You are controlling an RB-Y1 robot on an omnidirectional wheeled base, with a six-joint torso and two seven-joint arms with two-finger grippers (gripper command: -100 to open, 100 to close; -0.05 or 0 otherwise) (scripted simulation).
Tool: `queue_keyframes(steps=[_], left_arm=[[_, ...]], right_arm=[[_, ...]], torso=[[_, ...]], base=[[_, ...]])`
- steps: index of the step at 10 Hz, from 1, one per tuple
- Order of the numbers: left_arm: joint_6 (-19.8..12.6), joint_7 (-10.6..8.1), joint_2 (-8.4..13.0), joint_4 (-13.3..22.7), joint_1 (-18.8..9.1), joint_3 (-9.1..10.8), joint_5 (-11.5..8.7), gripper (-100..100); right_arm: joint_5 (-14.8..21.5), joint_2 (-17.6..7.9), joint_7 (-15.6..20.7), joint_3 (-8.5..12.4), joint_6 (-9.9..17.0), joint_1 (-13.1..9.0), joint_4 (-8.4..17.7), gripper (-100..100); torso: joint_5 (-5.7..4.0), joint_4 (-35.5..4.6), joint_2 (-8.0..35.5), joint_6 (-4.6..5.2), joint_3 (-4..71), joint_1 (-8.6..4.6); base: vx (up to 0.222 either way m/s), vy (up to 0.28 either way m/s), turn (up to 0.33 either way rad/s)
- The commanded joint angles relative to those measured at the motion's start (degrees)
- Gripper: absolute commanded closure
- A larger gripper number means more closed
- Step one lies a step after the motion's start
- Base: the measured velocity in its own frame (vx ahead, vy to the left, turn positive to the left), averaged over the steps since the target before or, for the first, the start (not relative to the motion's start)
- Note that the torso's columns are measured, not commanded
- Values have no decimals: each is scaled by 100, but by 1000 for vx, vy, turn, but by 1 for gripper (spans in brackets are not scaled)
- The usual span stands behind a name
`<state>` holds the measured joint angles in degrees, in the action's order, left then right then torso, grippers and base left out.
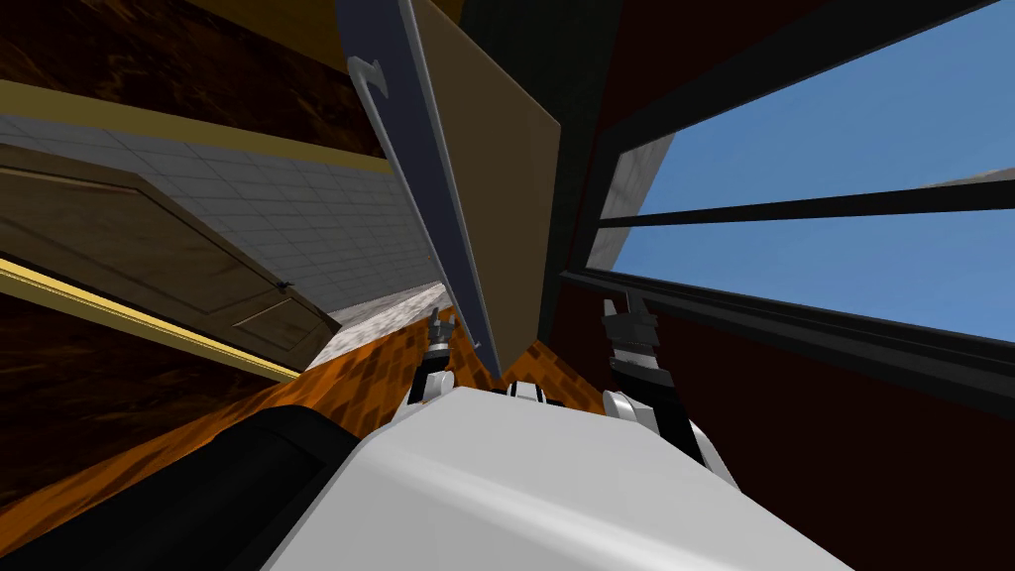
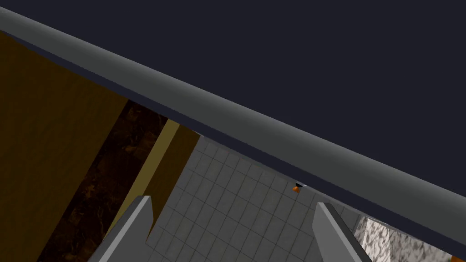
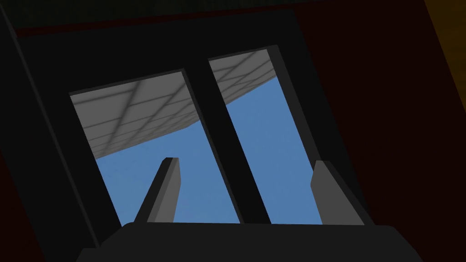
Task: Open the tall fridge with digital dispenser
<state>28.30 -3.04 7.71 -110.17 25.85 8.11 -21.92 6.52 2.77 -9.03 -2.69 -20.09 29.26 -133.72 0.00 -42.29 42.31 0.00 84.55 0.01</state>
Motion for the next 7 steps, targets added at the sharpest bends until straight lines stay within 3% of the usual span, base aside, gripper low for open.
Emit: queue_keyframes(steps=[1, 6, 7], left_arm=[[23, -93, -263, 149, -19, 70, -148, -100], [23, -171, -1038, 265, -33, 139, -287, -100], [136, -132, -943, 261, -80, 245, -282, -100]], right_arm=[[0, 0, 0, 0, 0, 0, 0, 0], [0, -1, 0, 1, 0, -1, 0, 0], [0, -1, 0, 1, 0, -1, 0, 0]], torso=[[5, 4, -9, 17, 4, 3], [24, 54, -74, 96, 36, -76], [19, 50, -73, 98, 35, -82]], base=[[116, -109, 99], [65, -62, 40], [2, 5, 61]])
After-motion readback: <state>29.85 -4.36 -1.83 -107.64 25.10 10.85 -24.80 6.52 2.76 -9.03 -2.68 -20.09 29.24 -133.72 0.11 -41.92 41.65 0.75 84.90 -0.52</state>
